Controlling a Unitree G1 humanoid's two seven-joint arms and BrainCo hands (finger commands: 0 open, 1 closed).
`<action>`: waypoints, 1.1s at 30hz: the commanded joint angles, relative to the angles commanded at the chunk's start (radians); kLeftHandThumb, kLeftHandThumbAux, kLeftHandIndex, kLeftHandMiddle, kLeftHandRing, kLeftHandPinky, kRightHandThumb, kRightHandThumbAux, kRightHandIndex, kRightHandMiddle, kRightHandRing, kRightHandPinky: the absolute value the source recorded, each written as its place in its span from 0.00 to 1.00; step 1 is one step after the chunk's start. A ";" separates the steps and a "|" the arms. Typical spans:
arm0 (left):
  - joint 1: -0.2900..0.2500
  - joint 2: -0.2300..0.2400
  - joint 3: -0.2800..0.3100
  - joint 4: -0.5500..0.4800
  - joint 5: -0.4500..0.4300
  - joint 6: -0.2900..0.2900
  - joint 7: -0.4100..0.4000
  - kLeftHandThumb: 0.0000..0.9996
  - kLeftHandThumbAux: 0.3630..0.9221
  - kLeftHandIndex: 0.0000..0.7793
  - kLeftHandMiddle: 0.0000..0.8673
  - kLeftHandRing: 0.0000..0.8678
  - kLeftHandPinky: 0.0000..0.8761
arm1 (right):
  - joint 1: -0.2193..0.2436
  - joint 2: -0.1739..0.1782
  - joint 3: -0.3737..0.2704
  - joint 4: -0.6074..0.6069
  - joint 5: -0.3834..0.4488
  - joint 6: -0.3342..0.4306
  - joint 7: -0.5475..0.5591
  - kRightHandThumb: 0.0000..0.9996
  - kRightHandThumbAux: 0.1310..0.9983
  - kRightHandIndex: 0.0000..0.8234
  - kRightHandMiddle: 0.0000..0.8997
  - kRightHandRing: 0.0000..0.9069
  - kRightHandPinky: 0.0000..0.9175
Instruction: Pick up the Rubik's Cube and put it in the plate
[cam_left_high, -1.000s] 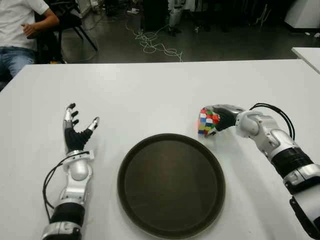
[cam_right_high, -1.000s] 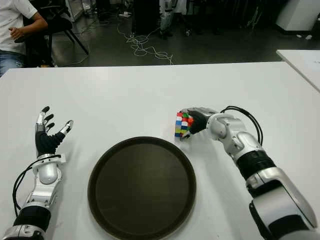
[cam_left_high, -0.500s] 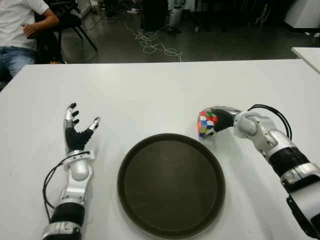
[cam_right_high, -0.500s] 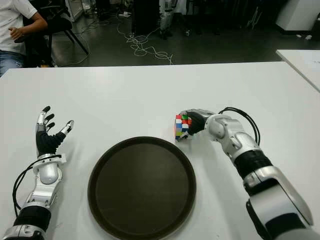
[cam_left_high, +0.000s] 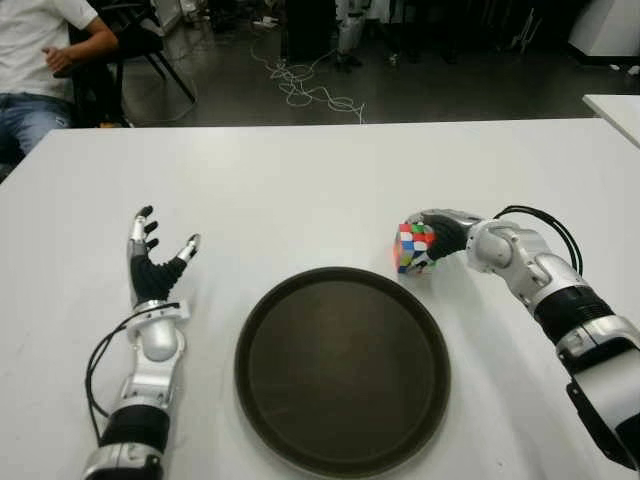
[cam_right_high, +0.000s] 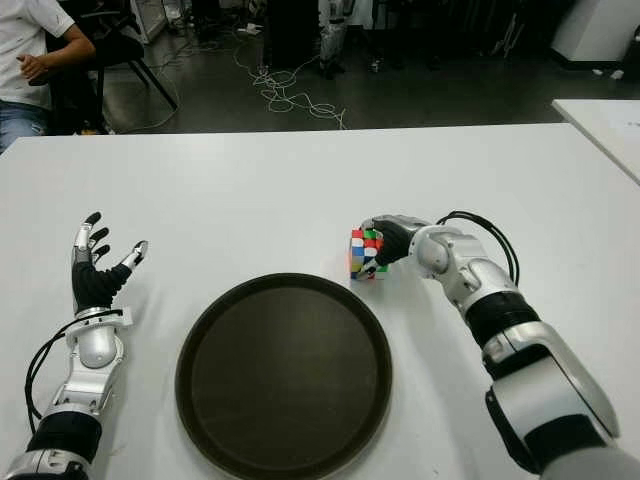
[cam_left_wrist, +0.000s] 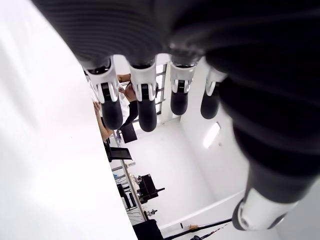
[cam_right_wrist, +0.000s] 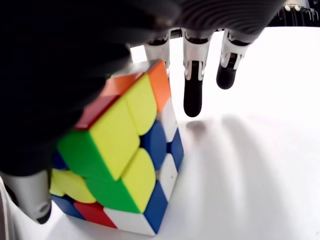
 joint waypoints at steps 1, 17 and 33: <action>0.000 0.000 0.000 0.000 0.000 0.000 0.001 0.00 0.66 0.09 0.10 0.12 0.19 | -0.003 0.002 0.001 0.007 -0.001 -0.001 -0.002 0.00 0.56 0.29 0.21 0.21 0.15; 0.005 -0.007 0.003 -0.014 -0.012 0.011 -0.005 0.00 0.66 0.09 0.10 0.12 0.16 | -0.004 0.008 0.002 0.006 -0.001 0.028 0.004 0.00 0.57 0.35 0.24 0.23 0.16; 0.005 -0.002 -0.001 -0.018 -0.004 0.016 -0.006 0.00 0.65 0.08 0.10 0.12 0.18 | 0.027 0.018 -0.033 -0.003 0.013 0.001 -0.146 0.00 0.66 0.31 0.22 0.23 0.24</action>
